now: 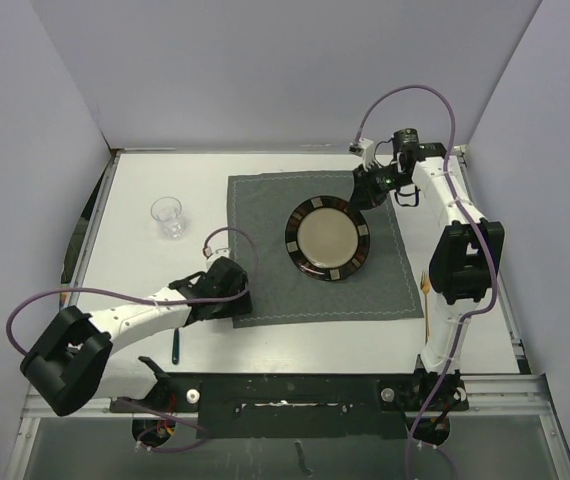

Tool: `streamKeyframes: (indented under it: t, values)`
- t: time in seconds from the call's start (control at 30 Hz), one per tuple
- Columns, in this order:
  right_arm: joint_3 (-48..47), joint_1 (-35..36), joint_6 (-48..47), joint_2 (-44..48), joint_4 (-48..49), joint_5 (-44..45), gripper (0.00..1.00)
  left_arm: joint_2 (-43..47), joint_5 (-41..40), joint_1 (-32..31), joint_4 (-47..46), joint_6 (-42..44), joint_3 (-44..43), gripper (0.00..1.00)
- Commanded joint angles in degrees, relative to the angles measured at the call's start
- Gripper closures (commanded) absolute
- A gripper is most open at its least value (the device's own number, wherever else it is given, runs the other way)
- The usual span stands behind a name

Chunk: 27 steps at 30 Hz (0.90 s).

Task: Set the dinner table for one person
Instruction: Adjust the plate on the napkin.

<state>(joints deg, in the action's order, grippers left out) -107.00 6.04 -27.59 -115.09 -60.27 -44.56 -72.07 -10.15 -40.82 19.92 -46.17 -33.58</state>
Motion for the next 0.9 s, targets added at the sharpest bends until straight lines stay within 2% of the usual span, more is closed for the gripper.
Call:
streamKeyframes:
  t: [0.0, 0.17, 0.33, 0.4, 0.5, 0.6, 0.73, 0.87]
  values:
    - [1.6, 0.2, 1.8, 1.3, 4.9, -4.5, 1.00, -7.0, 3.4, -1.6, -12.6, -2.5, -0.2, 0.34]
    - [1.3, 0.3, 2.3, -2.0, 6.5, -5.9, 1.00, -13.8, 2.9, -4.3, -8.7, 0.2, -7.3, 0.35]
    - [1.4, 0.9, 2.7, -4.6, 8.8, -6.5, 1.00, -13.0, 1.6, -5.0, -4.9, 1.0, -9.3, 0.36]
    - [1.3, 1.4, 2.1, -5.7, 9.4, -6.2, 1.00, -11.3, 0.3, -5.0, -0.2, 1.2, -10.6, 0.36]
    - [0.9, 1.6, 1.6, -7.3, 10.6, -5.7, 1.00, -6.6, -3.4, -4.9, 11.0, 1.6, -13.5, 0.37]
    - [-0.4, 1.5, 1.2, -8.7, 10.8, -5.5, 1.00, 2.8, -8.5, -4.8, 22.0, 1.1, -15.6, 0.37]
    - [-0.8, 1.5, 1.4, -10.1, 11.3, -5.7, 1.00, 15.0, -13.4, -4.0, 30.0, 0.9, -17.5, 0.36]
    - [0.1, 1.5, 2.5, -11.5, 12.8, -5.8, 1.00, 19.5, -15.7, -3.4, 34.8, 0.3, -20.4, 0.35]
